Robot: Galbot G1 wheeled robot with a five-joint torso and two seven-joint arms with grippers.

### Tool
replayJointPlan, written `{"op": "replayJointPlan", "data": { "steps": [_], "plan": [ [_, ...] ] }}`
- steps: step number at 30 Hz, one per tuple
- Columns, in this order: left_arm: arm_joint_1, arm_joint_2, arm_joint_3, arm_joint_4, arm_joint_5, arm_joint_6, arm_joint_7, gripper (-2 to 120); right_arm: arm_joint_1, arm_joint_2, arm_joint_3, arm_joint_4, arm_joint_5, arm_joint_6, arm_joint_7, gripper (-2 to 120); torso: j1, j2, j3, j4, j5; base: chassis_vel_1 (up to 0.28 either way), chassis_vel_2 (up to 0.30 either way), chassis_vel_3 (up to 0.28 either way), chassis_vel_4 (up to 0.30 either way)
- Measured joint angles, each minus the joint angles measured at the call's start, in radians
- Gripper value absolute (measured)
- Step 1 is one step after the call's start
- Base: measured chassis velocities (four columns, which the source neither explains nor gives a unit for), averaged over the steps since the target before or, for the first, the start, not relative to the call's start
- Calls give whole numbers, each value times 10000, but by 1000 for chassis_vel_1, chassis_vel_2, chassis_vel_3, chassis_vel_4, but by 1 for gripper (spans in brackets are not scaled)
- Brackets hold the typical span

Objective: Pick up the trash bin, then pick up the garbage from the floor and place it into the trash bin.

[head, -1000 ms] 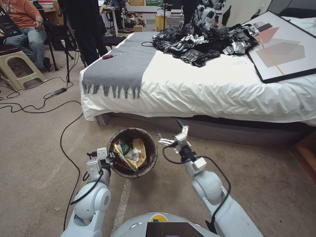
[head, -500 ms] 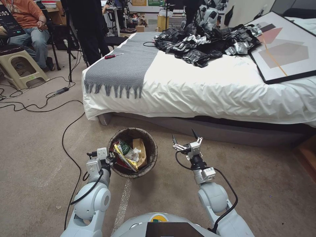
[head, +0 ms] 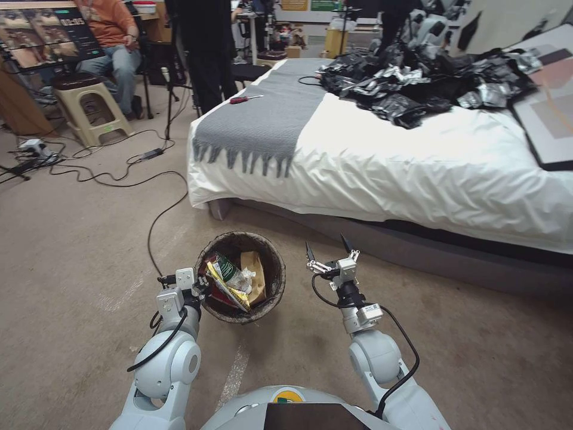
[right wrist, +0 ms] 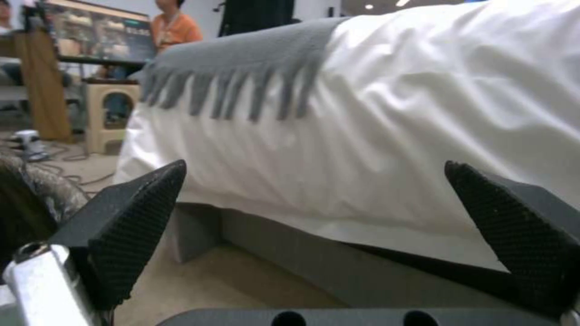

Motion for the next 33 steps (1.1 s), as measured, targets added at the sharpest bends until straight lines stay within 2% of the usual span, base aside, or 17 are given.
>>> {"op": "replayJointPlan", "data": {
  "steps": [33],
  "plan": [
    [0,0,0,0,0,0,-1,0,174,6,-41,-250,-178,-9,-314,100,1,0,0,0,1,127,121,121,126]
  ]
}}
